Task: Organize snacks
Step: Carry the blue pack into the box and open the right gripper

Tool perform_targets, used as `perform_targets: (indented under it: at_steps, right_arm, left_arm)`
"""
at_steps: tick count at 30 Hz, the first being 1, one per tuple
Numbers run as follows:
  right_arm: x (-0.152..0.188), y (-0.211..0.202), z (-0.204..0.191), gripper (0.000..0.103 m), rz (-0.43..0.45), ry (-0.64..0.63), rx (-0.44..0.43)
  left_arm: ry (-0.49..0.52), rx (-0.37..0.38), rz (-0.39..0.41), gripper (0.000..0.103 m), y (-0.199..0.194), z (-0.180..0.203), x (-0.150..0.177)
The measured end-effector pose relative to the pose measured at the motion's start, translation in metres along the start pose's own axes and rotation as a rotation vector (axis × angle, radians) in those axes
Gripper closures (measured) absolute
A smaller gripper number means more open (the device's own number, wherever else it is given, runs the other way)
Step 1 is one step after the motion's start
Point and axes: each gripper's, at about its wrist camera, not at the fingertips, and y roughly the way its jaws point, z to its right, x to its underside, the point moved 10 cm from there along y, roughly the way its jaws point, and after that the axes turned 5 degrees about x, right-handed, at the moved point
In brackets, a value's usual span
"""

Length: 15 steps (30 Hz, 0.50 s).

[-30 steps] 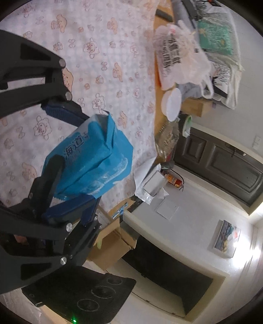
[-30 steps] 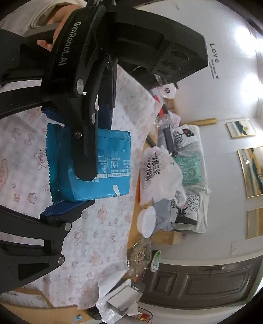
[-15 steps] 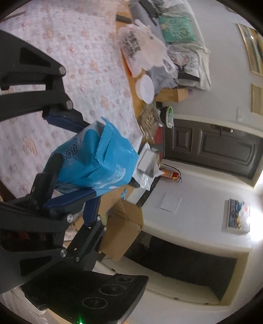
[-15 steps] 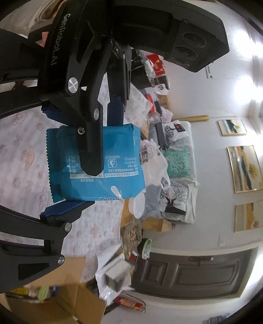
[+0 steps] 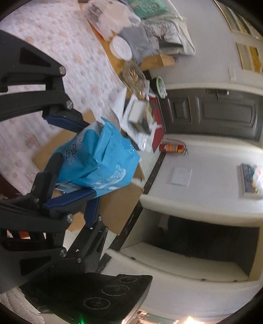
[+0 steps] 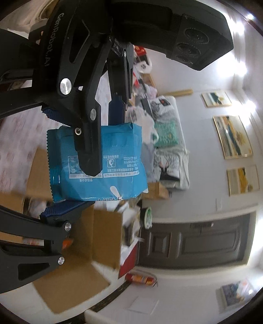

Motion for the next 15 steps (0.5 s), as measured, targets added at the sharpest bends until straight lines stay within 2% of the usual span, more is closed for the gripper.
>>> perform_targets:
  at_steps: [5,15]
  right_arm:
    - [0.013,-0.007,0.052,0.042,-0.021,0.05,0.051]
    - [0.036,0.011,0.121,0.041,-0.086,0.103,0.11]
  left_arm:
    - [0.039,0.027,-0.046,0.051,0.045,0.026,-0.012]
    - [0.039,0.082,-0.139,0.051,0.117,0.038,-0.012]
